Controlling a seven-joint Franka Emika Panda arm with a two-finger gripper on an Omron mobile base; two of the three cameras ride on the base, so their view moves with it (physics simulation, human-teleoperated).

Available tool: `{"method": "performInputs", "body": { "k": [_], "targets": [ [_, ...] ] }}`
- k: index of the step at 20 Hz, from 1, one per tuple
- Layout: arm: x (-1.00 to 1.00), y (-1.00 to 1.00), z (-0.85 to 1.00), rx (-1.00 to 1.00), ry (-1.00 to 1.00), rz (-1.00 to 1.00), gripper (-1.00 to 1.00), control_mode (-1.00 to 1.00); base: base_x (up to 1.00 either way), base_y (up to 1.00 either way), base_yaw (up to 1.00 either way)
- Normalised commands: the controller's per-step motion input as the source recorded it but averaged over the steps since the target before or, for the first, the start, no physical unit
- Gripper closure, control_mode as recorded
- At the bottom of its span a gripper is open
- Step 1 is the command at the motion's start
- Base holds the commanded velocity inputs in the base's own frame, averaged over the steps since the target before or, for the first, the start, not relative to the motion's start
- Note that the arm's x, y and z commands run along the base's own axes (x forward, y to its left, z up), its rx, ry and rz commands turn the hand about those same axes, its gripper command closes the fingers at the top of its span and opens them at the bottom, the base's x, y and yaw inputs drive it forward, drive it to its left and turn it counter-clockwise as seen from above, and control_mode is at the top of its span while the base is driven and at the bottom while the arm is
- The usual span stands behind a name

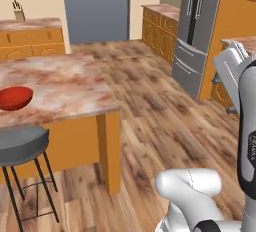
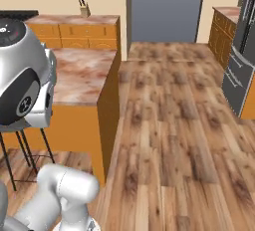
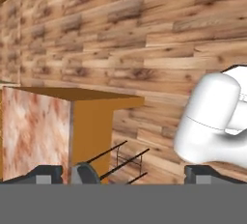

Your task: Pick up the bowls from the cabinet and place each bowl in front of a stool on the dining counter.

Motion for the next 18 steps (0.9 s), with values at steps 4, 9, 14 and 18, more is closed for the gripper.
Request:
{"method": "performInputs", "body": {
  "k": [4, 9, 14, 18],
  "targets": [
    [0.00, 0.00, 0.00, 0.00, 0.00, 0.00, -1.00, 1.00, 0.73, -1.00, -0.02],
    [0.00, 0.00, 0.00, 0.00, 0.00, 0.00, -1.00, 1.00, 1.00, -1.00, 0.06],
    [0.00, 0.00, 0.00, 0.00, 0.00, 0.00, -1.00, 1.00, 1.00, -0.55, 0.20],
    [0.00, 0.00, 0.00, 0.00, 0.00, 0.00, -1.00, 1.00, 1.00, -0.34, 0.20]
  ]
}}
